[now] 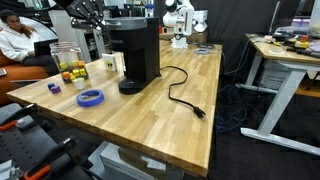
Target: Open the coffee maker chamber, place the coffee pod inside the chamber
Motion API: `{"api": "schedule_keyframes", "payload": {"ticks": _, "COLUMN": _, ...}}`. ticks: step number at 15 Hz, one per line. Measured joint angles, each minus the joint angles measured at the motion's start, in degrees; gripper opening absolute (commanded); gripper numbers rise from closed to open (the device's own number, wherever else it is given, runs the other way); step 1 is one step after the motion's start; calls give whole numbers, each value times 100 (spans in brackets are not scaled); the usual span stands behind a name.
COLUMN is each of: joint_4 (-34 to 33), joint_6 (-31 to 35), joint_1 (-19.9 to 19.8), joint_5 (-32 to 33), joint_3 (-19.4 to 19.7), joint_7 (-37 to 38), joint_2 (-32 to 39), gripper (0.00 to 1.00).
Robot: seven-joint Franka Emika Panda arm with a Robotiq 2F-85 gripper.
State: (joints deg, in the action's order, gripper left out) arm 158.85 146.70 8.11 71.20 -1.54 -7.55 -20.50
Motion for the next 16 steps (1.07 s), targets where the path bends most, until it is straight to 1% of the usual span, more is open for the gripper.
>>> {"api": "schedule_keyframes", "payload": {"ticks": 4, "joint_4": -2, "joint_6": 0, "joint_1": 1, "joint_5": -68, "joint_3": -58, "joint_7": 0, "joint_2": 5, "gripper": 0}}
{"api": "schedule_keyframes", "payload": {"ticks": 16, "joint_4": -212, "joint_6": -7, "joint_1": -5, "joint_5": -66, "joint_3": -57, "joint_7": -11, "joint_2": 52, "gripper": 0}}
